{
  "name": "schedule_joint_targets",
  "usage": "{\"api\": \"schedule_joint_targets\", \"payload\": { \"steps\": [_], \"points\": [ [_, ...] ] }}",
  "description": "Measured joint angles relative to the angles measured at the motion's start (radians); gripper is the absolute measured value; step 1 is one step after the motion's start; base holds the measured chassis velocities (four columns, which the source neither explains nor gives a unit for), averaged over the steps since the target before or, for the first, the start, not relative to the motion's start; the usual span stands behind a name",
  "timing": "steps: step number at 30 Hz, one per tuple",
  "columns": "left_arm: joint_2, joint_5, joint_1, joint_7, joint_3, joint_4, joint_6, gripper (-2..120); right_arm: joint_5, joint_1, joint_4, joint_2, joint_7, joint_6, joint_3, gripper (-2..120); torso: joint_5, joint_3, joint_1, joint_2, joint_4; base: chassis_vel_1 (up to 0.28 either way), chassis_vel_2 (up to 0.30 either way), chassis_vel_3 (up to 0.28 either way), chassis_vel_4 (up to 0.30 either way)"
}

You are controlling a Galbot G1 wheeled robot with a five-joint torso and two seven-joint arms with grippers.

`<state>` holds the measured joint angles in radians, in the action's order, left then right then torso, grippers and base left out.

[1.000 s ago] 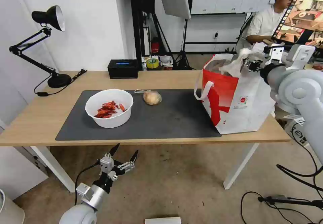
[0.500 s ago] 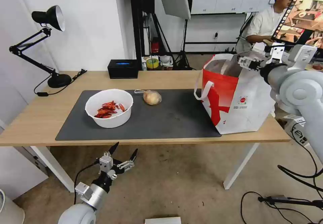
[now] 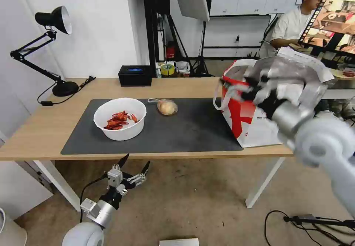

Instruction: Pick up the trash from the table and place it into the takeout bag.

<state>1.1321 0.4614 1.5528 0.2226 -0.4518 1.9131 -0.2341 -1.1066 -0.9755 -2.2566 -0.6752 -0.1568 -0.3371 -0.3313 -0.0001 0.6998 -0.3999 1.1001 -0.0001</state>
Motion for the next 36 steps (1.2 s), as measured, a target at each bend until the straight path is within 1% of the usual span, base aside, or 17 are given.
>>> {"api": "schedule_joint_targets", "payload": {
  "steps": [3, 4, 5, 6, 9, 10, 13, 14, 16, 17, 20, 27, 36],
  "points": [
    [0.000, 0.002, 0.000, 0.000, -0.002, 0.000, -0.001, 100, 0.033, -0.034, -0.010, -0.007, 0.005, 0.015, 0.002, 100, 0.0000, 0.000, 0.000, 0.000, 0.0000, 0.000, 0.000, 0.000, 0.000],
    [-0.001, 0.007, 0.000, 0.000, -0.006, -0.002, -0.005, 100, 0.101, -0.098, -0.015, -0.030, 0.009, 0.044, 0.010, 100, 0.0001, 0.000, 0.000, 0.000, 0.0001, 0.000, 0.000, 0.000, 0.000],
    [-0.002, 0.009, 0.000, 0.000, -0.008, -0.004, -0.007, 100, 0.129, -0.130, -0.014, -0.042, 0.014, 0.057, 0.011, 100, 0.0001, 0.000, 0.000, 0.000, 0.0001, 0.000, 0.000, 0.000, 0.000],
    [-0.002, 0.009, 0.000, 0.000, -0.008, -0.004, -0.007, 100, 0.129, -0.130, -0.014, -0.042, 0.014, 0.057, 0.011, 100, 0.0001, 0.000, 0.000, 0.000, 0.0001, 0.000, 0.000, 0.000, 0.000],
    [-0.003, 0.012, 0.002, 0.000, -0.012, -0.011, -0.016, 100, 0.229, -0.241, 0.013, -0.080, 0.045, 0.123, 0.011, 100, 0.0001, 0.000, 0.000, 0.000, 0.0001, 0.000, 0.000, 0.000, 0.000],
    [-0.003, 0.012, 0.002, 0.000, -0.012, -0.011, -0.016, 100, 0.229, -0.241, 0.013, -0.080, 0.045, 0.123, 0.011, 100, 0.0001, 0.000, 0.000, 0.000, 0.0001, 0.000, 0.000, 0.000, 0.000],
    [-0.001, 0.012, 0.009, 0.004, -0.017, -0.020, -0.026, 100, 0.332, -0.344, 0.064, -0.130, 0.085, 0.236, 0.013, 100, 0.0001, 0.000, 0.000, 0.000, 0.0001, 0.000, 0.000, 0.000, 0.000],
    [-0.001, 0.012, 0.009, 0.004, -0.017, -0.020, -0.026, 100, 0.332, -0.344, 0.064, -0.130, 0.085, 0.236, 0.013, 100, 0.0001, 0.000, 0.000, 0.000, 0.0001, 0.000, 0.000, 0.000, 0.000],
    [0.001, 0.011, 0.016, 0.006, -0.021, -0.022, -0.030, 100, 0.394, -0.400, 0.100, -0.171, 0.094, 0.304, 0.018, 100, 0.0000, 0.000, 0.000, 0.000, 0.0001, 0.000, 0.000, 0.000, 0.000],
    [0.001, 0.011, 0.016, 0.006, -0.021, -0.022, -0.030, 100, 0.394, -0.400, 0.100, -0.171, 0.094, 0.304, 0.018, 100, 0.0000, 0.000, 0.000, 0.000, 0.0001, 0.000, 0.000, 0.000, 0.000],
    [0.004, 0.003, 0.022, 0.007, -0.027, -0.031, -0.035, 100, 0.472, -0.475, 0.155, -0.225, 0.107, 0.368, 0.030, 100, 0.0001, 0.000, 0.000, 0.000, 0.0001, 0.000, 0.000, 0.000, 0.000],
    [0.014, -0.006, 0.028, 0.009, -0.028, -0.041, -0.041, 100, 0.544, -0.515, 0.215, -0.266, 0.115, 0.414, 0.068, 100, 0.0001, 0.000, 0.000, 0.000, 0.0000, 0.000, 0.000, 0.000, 0.000],
    [0.024, -0.012, 0.036, 0.009, -0.037, -0.046, -0.045, 100, 0.575, -0.507, 0.236, -0.279, 0.109, 0.417, 0.100, 100, 0.0000, 0.000, 0.000, 0.000, 0.0002, 0.000, 0.000, 0.000, 0.000]
  ]
}}
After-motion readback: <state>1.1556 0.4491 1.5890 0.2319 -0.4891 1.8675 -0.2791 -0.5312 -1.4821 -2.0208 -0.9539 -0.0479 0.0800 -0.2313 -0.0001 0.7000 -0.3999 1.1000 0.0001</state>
